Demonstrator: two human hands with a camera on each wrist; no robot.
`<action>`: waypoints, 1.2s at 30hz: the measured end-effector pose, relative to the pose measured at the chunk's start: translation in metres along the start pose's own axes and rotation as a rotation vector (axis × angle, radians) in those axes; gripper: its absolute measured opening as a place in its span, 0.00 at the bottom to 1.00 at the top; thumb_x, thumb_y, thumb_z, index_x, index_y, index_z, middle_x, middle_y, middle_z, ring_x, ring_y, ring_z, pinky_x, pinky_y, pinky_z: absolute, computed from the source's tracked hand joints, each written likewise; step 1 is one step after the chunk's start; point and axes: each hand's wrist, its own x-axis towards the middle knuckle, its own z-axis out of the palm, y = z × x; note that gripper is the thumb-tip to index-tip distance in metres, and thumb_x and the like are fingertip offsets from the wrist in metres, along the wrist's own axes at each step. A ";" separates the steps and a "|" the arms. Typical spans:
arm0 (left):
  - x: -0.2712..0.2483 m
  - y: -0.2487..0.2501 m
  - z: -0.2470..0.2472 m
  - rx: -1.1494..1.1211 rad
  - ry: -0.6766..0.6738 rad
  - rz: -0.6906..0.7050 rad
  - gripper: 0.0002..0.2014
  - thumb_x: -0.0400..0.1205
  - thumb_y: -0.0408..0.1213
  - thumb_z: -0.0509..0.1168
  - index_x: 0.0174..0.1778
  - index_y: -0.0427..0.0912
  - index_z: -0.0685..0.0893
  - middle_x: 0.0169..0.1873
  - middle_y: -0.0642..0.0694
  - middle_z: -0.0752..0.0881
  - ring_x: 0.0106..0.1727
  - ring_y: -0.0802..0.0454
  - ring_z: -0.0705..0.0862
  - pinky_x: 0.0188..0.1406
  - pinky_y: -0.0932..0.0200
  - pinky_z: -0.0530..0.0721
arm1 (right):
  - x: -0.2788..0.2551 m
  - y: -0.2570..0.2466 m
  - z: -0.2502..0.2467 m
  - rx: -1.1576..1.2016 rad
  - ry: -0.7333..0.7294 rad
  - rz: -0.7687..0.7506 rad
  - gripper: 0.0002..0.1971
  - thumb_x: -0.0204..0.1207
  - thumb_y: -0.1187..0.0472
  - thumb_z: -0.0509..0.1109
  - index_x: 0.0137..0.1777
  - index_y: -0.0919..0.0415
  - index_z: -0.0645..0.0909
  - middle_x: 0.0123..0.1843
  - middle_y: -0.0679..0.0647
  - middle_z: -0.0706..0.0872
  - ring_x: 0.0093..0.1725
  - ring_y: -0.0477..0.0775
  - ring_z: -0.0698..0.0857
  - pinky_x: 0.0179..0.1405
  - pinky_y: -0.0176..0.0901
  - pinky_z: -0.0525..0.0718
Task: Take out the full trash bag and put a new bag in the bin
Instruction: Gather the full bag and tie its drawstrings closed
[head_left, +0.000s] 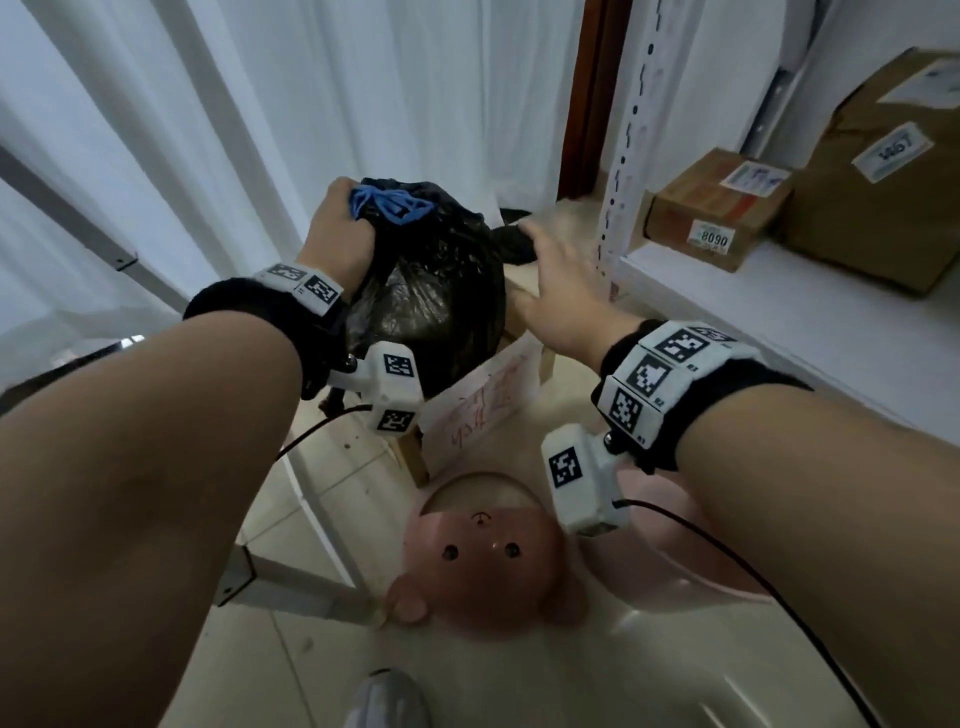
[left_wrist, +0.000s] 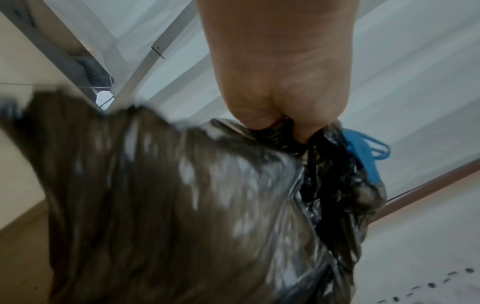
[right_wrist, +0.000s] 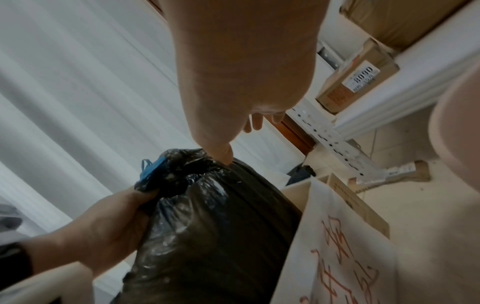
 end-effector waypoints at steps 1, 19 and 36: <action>0.004 -0.007 0.003 -0.004 -0.003 -0.005 0.09 0.77 0.30 0.61 0.51 0.43 0.71 0.49 0.40 0.82 0.52 0.43 0.83 0.55 0.48 0.83 | 0.001 0.003 0.007 -0.001 -0.017 0.009 0.35 0.77 0.58 0.63 0.82 0.47 0.52 0.79 0.57 0.64 0.78 0.62 0.63 0.77 0.59 0.64; -0.038 0.002 0.037 0.788 -0.266 -0.085 0.26 0.82 0.37 0.59 0.78 0.45 0.66 0.74 0.33 0.68 0.70 0.33 0.74 0.68 0.49 0.73 | -0.018 0.013 0.021 -0.154 -0.223 0.014 0.31 0.80 0.54 0.61 0.82 0.44 0.55 0.79 0.58 0.64 0.77 0.65 0.63 0.77 0.60 0.65; -0.201 0.133 0.091 0.533 -0.387 0.180 0.18 0.82 0.32 0.56 0.70 0.39 0.73 0.64 0.39 0.81 0.65 0.42 0.79 0.63 0.55 0.75 | -0.178 0.063 -0.117 -0.353 -0.108 0.158 0.25 0.79 0.57 0.64 0.76 0.59 0.69 0.75 0.61 0.74 0.74 0.64 0.73 0.72 0.51 0.70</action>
